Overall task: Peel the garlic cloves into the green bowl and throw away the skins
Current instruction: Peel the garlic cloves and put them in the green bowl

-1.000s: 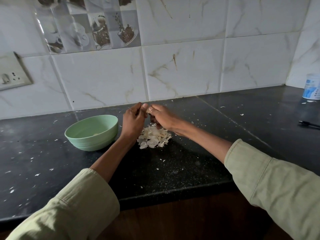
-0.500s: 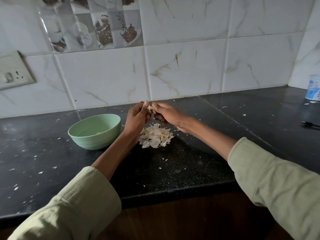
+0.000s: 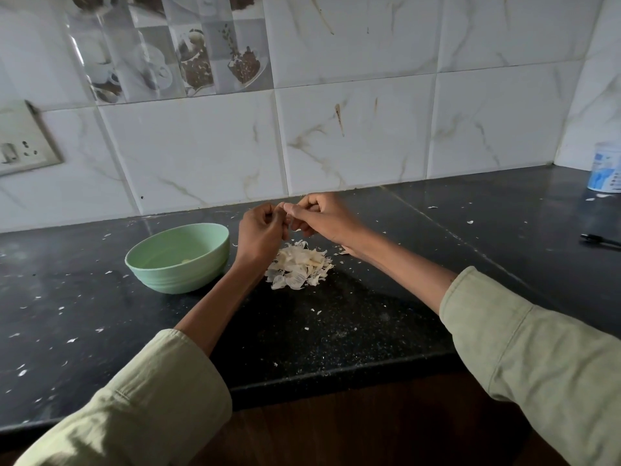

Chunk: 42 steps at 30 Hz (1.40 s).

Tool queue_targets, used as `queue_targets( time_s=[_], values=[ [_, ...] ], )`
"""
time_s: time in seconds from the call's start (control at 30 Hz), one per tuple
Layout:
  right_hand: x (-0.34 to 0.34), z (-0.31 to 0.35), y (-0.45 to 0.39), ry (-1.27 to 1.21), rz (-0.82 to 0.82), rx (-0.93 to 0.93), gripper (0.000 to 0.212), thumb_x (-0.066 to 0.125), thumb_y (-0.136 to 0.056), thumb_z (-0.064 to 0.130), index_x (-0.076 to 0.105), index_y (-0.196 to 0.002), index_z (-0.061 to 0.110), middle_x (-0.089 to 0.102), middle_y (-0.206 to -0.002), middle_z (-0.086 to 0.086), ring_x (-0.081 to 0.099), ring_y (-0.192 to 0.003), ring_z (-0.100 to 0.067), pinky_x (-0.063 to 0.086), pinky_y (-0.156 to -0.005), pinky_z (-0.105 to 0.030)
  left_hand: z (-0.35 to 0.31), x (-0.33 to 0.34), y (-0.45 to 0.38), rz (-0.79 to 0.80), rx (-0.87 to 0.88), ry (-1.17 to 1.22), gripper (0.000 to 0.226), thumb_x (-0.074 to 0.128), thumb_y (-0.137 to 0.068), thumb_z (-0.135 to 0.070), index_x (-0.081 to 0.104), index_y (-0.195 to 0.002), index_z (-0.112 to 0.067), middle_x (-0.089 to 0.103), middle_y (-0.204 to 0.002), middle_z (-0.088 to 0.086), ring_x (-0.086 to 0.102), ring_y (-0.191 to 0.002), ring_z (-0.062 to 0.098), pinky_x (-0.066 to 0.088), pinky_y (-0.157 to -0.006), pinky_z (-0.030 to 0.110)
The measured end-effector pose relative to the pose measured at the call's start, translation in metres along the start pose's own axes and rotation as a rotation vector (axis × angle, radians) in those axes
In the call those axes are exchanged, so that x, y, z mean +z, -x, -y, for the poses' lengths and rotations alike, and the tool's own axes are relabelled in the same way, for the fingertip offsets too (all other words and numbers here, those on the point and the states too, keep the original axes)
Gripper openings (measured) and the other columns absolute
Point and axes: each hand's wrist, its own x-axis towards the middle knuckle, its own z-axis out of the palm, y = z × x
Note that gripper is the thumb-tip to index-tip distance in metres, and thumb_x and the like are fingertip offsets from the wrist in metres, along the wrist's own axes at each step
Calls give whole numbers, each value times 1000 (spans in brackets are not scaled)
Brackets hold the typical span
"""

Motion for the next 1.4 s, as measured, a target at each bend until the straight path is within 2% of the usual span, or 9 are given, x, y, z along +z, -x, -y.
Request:
queue_targets(
  time_s=[0.13,0.23,0.33,0.53,0.7,0.87,1.07,1.23,1.4],
  values=[
    [-2,0,-1,-76,21,55,36,79,-91,36,75,-100,2,79,-89,-10,73,-78,-13,60,-72,-27,-1,-1,0,19,-21,15,39,53,-109,-23,69,-83,2,65,-62,5,47,-45,2,37,-47,15],
    [-5,-3,-4,-140,45,108,24,73,-96,25,76,-102,2,79,-95,-13,73,-83,-16,58,-74,-28,-1,-1,-1,53,-58,91,42,55,-109,-27,69,-85,4,66,-62,3,54,-62,19,43,-59,27],
    [-6,-3,-4,-169,51,129,17,67,-97,15,76,-101,1,79,-97,-15,72,-84,-16,58,-74,-28,-1,0,-1,97,-81,126,41,55,-109,-30,68,-82,-3,65,-59,-1,53,-69,24,43,-63,32],
    [-10,1,-7,-198,8,176,17,71,-94,14,77,-100,0,79,-89,-11,69,-77,-12,56,-66,-24,-3,1,1,130,-111,228,37,52,-110,-30,66,-83,-9,65,-62,-3,57,-66,18,44,-66,29],
    [-19,5,-10,-308,-19,219,8,68,-94,11,74,-94,5,76,-81,-11,67,-70,-13,60,-70,-26,-6,-1,4,116,-150,290,35,54,-109,-35,64,-84,-13,68,-69,-1,64,-68,11,43,-67,27],
    [-26,8,-9,-328,-10,244,20,65,-95,10,73,-108,-2,75,-82,-11,64,-68,-12,59,-67,-24,-5,-1,5,160,-95,187,35,60,-105,-41,71,-84,-15,74,-77,3,70,-75,12,47,-68,25],
    [-30,8,-10,-304,-4,263,14,65,-91,11,77,-97,6,74,-81,-9,62,-67,-13,57,-63,-23,-6,-2,7,145,-11,67,34,72,-97,-43,81,-88,-12,76,-74,5,65,-63,5,46,-58,13],
    [-32,9,-8,-272,-3,240,11,67,-91,10,77,-94,7,73,-76,-6,62,-62,-10,55,-60,-21,-8,-3,8,184,-48,58,36,88,-75,-48,78,-90,-17,78,-85,9,70,-74,15,59,-72,31],
    [-32,8,-9,-156,8,198,14,73,-89,13,78,-96,2,72,-77,-5,62,-71,-13,55,-65,-22,-6,-3,7,158,-15,30,33,90,-78,-39,75,-97,-16,76,-88,9,68,-76,12,58,-73,31]
  ],
)
